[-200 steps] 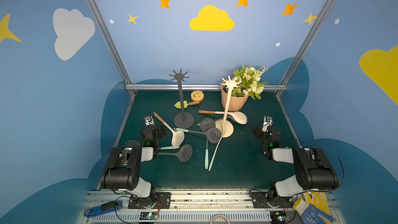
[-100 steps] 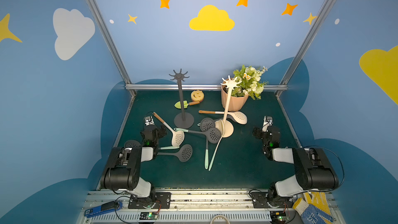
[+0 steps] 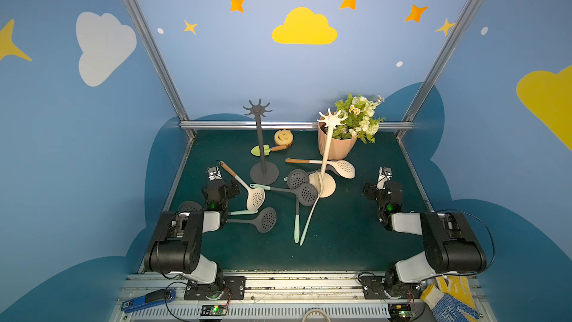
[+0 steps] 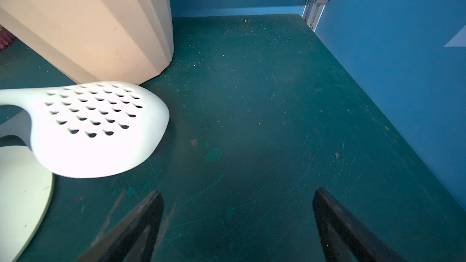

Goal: Hang the skimmer on the kitchen utensil rack
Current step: Pick up the skimmer from the center of the board.

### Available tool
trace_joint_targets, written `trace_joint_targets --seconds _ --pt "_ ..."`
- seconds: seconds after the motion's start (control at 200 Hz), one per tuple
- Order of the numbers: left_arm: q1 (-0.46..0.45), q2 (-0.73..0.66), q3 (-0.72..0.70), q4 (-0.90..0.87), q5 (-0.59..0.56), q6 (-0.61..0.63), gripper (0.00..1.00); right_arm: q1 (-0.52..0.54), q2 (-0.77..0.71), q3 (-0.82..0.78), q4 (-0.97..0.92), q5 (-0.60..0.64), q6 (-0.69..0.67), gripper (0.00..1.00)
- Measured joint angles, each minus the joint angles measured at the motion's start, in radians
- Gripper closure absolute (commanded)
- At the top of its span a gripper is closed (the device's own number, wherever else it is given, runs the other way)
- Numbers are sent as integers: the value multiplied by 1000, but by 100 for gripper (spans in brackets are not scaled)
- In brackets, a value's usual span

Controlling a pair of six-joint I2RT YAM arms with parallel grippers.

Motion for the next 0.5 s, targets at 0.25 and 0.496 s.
trace_joint_targets --seconds 0.25,0.496 --pt "-2 -5 10 -33 -8 -3 0 62 0 -32 60 51 -26 8" --pt "-10 -68 122 -215 -64 -27 0 71 0 -61 109 89 -37 8"
